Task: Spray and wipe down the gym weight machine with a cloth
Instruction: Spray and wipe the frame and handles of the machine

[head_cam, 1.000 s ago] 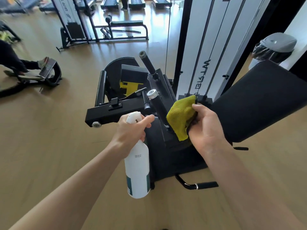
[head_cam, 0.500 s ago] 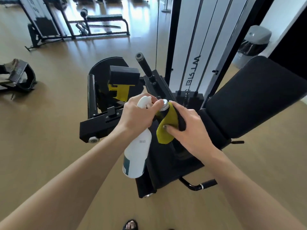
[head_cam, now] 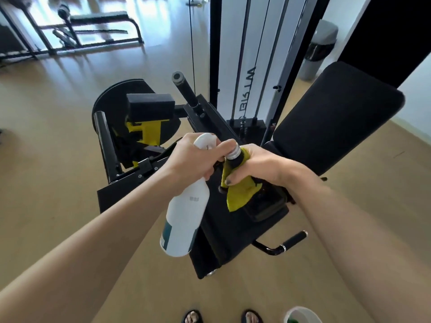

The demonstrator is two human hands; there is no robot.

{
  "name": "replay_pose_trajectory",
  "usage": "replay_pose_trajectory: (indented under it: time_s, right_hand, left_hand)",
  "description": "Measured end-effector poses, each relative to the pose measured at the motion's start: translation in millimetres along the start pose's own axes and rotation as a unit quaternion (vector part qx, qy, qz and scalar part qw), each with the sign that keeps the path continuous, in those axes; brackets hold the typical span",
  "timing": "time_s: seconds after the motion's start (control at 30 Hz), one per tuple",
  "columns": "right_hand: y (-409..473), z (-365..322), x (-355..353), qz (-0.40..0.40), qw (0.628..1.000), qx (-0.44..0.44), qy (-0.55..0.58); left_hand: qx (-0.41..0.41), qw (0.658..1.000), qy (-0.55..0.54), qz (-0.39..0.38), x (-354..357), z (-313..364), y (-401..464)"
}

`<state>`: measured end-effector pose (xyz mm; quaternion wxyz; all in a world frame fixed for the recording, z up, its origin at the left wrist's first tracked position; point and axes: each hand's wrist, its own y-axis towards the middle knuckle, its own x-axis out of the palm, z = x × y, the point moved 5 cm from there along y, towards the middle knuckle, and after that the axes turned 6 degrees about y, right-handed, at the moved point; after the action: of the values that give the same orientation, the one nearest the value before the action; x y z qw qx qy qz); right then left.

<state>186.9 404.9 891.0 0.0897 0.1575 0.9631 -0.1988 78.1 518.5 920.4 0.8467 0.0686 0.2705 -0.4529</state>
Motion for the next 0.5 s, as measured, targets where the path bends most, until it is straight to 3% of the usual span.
replay_pose_trajectory:
  time_s: [0.1, 0.2, 0.3, 0.37, 0.43, 0.5]
  right_hand:
    - [-0.5, 1.4, -1.4, 0.003, 1.0, 0.018, 0.015]
    - [-4.3, 12.0, 7.2, 0.19, 0.979, -0.074, 0.014]
    - [-13.0, 24.7, 32.5, 0.465, 0.876, -0.12, -0.048]
    - [-17.2, 25.0, 46.6, 0.562, 0.816, -0.127, -0.056]
    - [-15.6, 20.9, 44.0, 0.559, 0.813, -0.148, -0.058]
    - [-16.5, 6.8, 36.0, 0.506, 0.838, -0.181, -0.09]
  left_hand:
    - [-0.006, 1.0, 0.007, -0.015, -0.8, -0.7, 2.9]
    - [-0.02, 0.999, -0.017, -0.04, 0.6, -0.7, 5.5]
    - [-0.019, 0.998, -0.03, -0.045, 2.8, -1.4, 5.2]
    - [-0.019, 0.998, -0.033, -0.044, 3.3, -1.3, 3.8]
    - [-0.019, 0.999, -0.031, -0.04, 2.3, -1.9, 3.2]
    - [-0.014, 0.999, -0.028, -0.04, 1.0, -2.0, 4.8]
